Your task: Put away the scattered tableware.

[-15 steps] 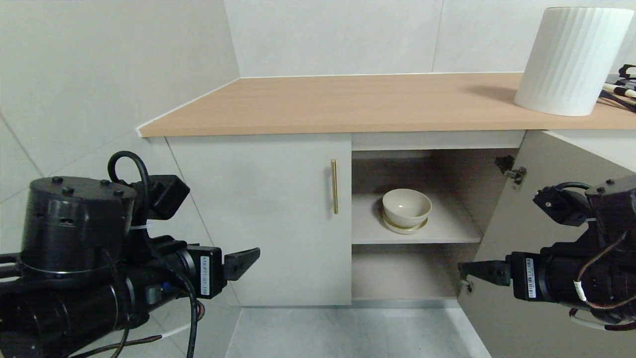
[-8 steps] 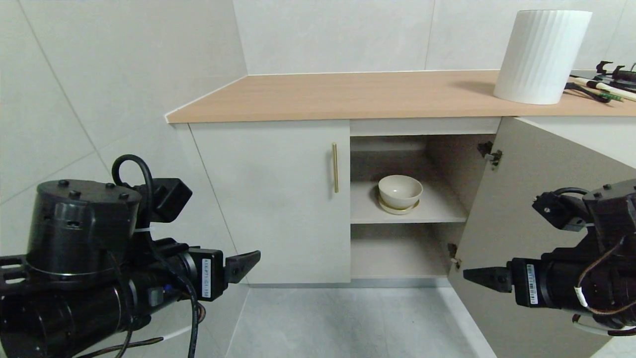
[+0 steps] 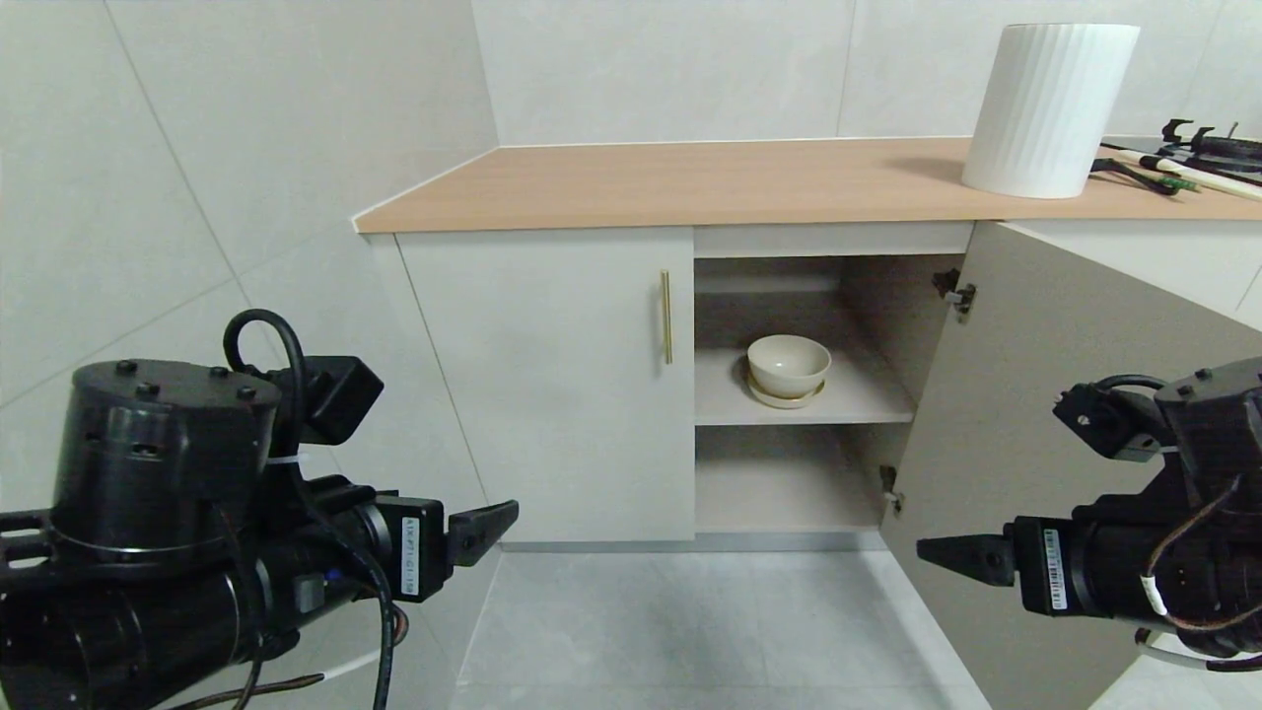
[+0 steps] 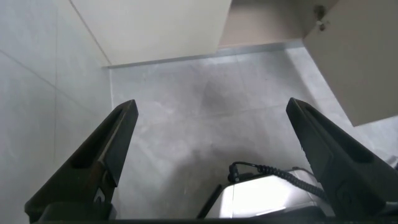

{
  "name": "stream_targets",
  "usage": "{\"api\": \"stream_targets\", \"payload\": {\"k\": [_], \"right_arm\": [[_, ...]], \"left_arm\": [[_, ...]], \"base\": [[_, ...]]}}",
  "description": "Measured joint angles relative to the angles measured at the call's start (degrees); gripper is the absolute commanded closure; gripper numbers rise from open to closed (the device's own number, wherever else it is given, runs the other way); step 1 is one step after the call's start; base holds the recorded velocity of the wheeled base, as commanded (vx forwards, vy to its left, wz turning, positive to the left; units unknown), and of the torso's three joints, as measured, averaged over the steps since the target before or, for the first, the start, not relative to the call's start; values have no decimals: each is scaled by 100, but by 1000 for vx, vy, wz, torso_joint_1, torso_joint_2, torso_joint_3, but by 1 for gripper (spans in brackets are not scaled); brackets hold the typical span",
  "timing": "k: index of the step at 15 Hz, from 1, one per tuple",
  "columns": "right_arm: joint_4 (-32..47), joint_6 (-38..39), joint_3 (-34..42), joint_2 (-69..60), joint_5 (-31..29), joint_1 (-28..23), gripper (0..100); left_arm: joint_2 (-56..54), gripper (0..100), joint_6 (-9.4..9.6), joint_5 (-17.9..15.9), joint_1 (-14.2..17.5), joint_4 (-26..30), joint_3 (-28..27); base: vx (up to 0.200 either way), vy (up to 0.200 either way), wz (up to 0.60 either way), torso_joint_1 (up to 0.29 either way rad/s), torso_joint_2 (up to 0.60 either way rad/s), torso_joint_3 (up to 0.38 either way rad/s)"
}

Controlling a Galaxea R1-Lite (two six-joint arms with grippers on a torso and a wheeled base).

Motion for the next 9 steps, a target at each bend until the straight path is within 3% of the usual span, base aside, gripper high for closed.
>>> {"api": "stream_targets", "payload": {"k": [3, 9], "right_arm": [[10, 0, 0, -9, -2, 0, 0], [955, -460, -68, -256, 0, -2, 0]], "left_arm": [[-2, 0, 22, 0, 2, 2, 13], [0, 0, 27, 2, 2, 0, 28]], "base": [[0, 0, 0, 0, 0, 0], [0, -200, 0, 2, 4, 1]]}}
